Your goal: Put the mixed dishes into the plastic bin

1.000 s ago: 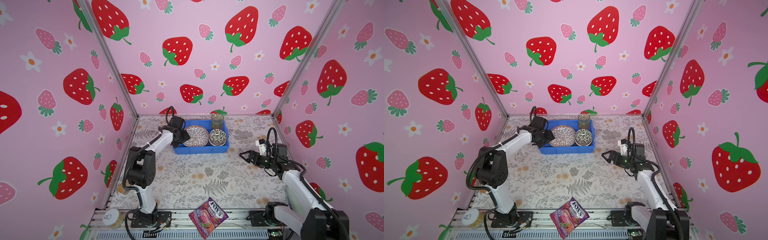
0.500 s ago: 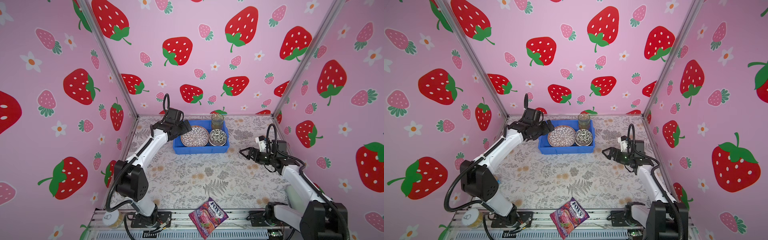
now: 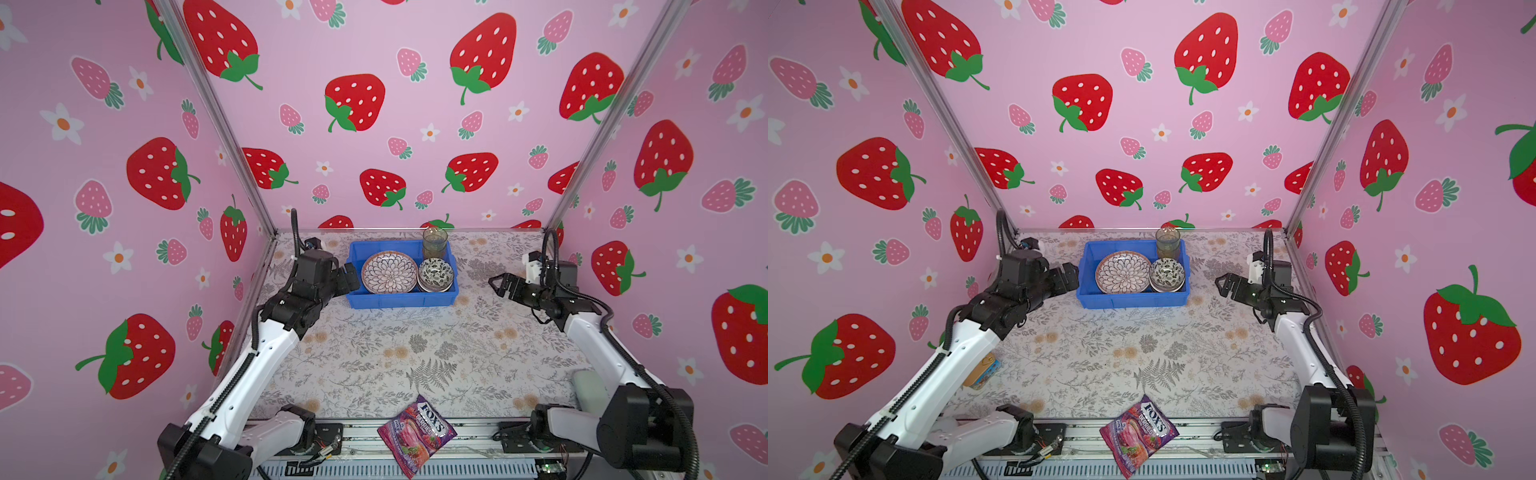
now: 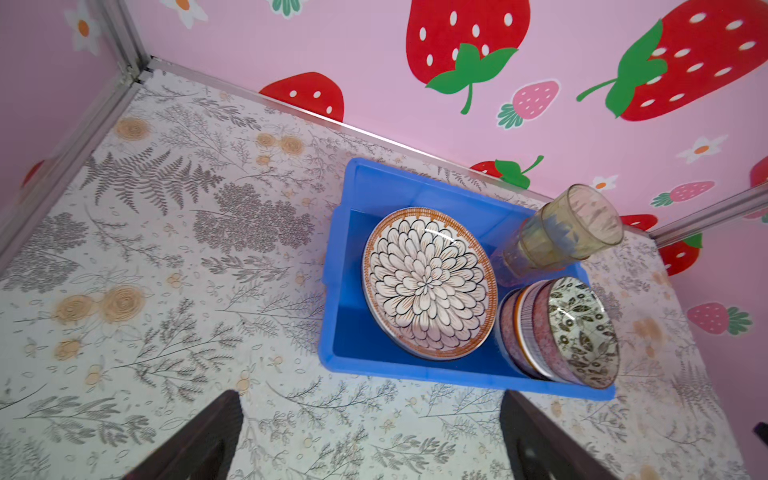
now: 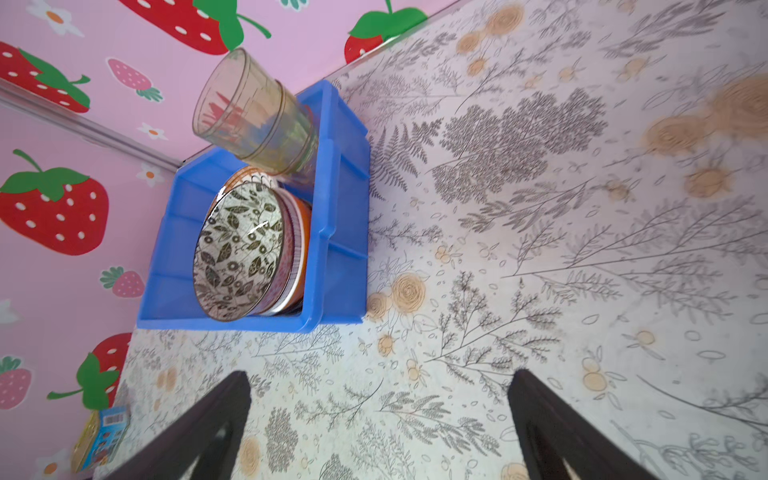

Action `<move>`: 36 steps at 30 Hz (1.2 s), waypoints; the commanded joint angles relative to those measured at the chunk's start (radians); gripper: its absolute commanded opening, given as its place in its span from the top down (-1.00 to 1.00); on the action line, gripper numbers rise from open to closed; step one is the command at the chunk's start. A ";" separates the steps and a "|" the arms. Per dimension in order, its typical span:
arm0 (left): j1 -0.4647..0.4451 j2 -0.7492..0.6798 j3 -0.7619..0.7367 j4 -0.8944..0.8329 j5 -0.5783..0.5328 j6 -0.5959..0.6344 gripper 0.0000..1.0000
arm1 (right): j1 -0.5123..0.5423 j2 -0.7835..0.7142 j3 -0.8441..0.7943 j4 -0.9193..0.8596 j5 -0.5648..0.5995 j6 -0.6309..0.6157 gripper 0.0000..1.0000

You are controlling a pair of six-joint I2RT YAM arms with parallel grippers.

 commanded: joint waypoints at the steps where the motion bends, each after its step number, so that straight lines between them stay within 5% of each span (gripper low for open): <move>1: 0.003 -0.093 -0.101 0.068 -0.116 0.078 -0.98 | -0.008 0.035 0.036 0.081 0.103 -0.012 -0.99; 9: 0.005 -0.296 -0.365 0.191 -0.282 0.236 -0.98 | -0.009 0.114 -0.018 0.362 0.189 0.010 -0.99; 15: 0.008 -0.370 -0.551 0.410 -0.356 0.357 -0.98 | -0.010 0.160 -0.081 0.497 0.160 -0.153 -0.99; 24: 0.132 -0.167 -0.715 0.814 -0.245 0.396 -0.98 | -0.009 0.076 -0.357 0.868 0.358 -0.232 -0.99; 27: 0.162 -0.084 -0.725 0.904 -0.223 0.427 -0.98 | -0.010 0.048 -0.431 0.954 0.401 -0.354 -0.99; 29: 0.193 -0.032 -0.728 0.948 -0.196 0.432 -0.98 | -0.011 0.058 -0.441 0.950 0.496 -0.267 -0.99; 34: 0.257 0.070 -0.750 1.077 -0.111 0.436 -0.98 | -0.012 0.094 -0.520 1.084 0.514 -0.277 -0.99; 36: 0.277 0.108 -0.751 1.112 -0.077 0.449 -0.98 | -0.011 0.104 -0.559 1.155 0.517 -0.382 -0.99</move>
